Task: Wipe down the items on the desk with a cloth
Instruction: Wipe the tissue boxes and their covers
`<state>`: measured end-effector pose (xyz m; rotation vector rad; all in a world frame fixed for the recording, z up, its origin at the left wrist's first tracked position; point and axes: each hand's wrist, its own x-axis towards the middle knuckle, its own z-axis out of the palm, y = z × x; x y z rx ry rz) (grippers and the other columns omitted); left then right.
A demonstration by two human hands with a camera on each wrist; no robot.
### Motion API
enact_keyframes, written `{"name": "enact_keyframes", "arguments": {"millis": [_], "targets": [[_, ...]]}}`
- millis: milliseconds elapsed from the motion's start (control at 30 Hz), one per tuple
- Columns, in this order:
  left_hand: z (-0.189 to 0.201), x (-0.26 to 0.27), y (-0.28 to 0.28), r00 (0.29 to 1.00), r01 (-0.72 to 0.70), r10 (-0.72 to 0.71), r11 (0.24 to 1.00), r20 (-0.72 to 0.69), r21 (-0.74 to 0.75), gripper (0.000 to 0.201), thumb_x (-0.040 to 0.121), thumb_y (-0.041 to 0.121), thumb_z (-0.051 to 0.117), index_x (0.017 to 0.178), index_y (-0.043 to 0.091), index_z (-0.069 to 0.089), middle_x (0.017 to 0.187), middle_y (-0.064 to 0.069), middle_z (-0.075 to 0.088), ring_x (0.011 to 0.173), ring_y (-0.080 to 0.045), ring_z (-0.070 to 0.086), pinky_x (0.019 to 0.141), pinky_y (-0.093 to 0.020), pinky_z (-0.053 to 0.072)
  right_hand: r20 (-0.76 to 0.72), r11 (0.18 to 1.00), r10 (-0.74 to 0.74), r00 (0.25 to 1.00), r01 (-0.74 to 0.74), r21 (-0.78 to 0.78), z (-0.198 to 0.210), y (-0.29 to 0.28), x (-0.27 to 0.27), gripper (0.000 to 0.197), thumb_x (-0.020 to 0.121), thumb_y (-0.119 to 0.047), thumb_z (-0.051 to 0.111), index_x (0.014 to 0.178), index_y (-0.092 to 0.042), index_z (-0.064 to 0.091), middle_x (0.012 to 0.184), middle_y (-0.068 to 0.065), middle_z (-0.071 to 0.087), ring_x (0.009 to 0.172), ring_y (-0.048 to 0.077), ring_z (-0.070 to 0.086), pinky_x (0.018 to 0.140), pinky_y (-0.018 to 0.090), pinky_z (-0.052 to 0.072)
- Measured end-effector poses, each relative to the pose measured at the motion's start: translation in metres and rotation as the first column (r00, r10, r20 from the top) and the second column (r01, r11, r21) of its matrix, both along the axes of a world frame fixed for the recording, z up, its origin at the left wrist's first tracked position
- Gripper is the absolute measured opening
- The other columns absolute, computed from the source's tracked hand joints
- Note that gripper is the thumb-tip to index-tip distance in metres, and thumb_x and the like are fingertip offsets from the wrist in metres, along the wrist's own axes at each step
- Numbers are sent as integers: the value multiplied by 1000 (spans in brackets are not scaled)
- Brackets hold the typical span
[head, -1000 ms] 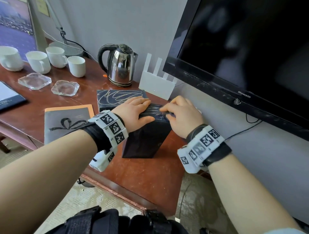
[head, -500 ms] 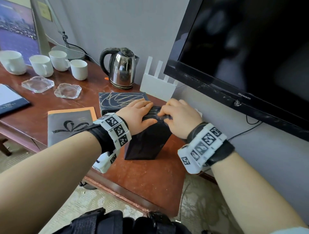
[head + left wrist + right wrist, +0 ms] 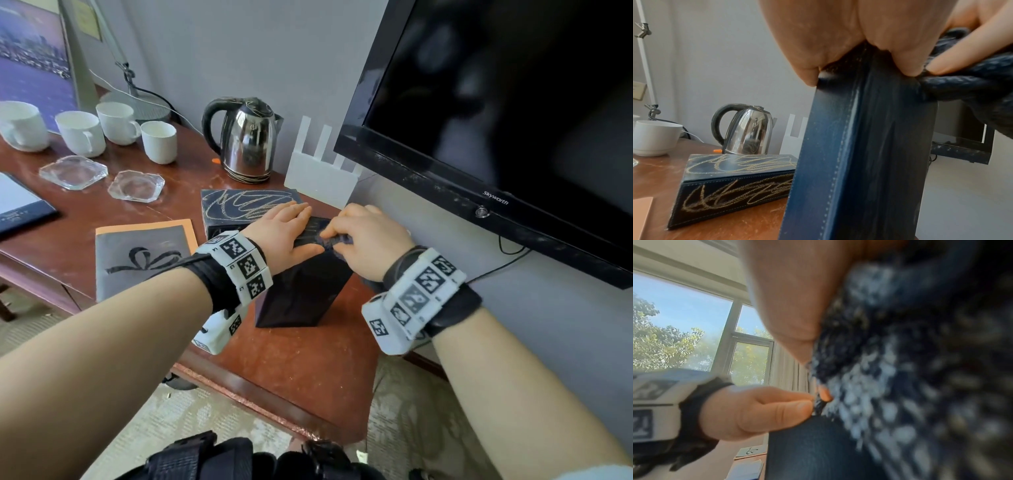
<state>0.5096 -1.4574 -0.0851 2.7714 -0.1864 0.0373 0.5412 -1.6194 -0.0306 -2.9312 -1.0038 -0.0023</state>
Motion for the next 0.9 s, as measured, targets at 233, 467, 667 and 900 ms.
{"name": "enact_keyframes", "arguments": {"millis": [233, 467, 667, 900], "targets": [[-7, -12, 18, 993, -96, 65, 934, -101, -345, 103, 77, 41, 70, 150, 13, 2, 156, -4, 14, 143, -15, 15, 113, -23, 14, -134, 982, -116, 984, 134, 131, 19, -2, 4, 45, 93, -22, 51, 136, -29, 41, 139, -1, 45, 126, 22, 43, 101, 31, 34], [-8, -17, 22, 980, -196, 159, 866, -119, -460, 92, 73, 35, 77, 145, 13, 25, 144, -2, 40, 131, -17, 39, 99, -19, 28, 67, 975, -220, 973, 219, 19, -5, 33, 11, 31, 94, -23, 49, 125, -24, 49, 128, 2, 49, 120, 24, 39, 86, 33, 40], [-11, -16, 22, 983, -184, 162, 864, -86, -469, 85, 70, 36, 79, 139, 12, 36, 136, -2, 48, 125, -18, 46, 99, -22, 33, -53, 993, 110, 992, -112, -24, 5, 16, -9, 27, 91, -22, 54, 116, -30, 59, 119, -6, 53, 117, 17, 40, 94, 31, 36], [-15, -15, 24, 987, -157, 145, 852, -64, -499, 78, 65, 39, 80, 131, 18, 44, 123, 2, 57, 112, -16, 55, 97, -29, 43, 80, 987, -161, 984, 160, 21, -4, 50, 8, 32, 94, -23, 46, 125, -27, 52, 128, 0, 48, 121, 23, 38, 91, 37, 39]]}}
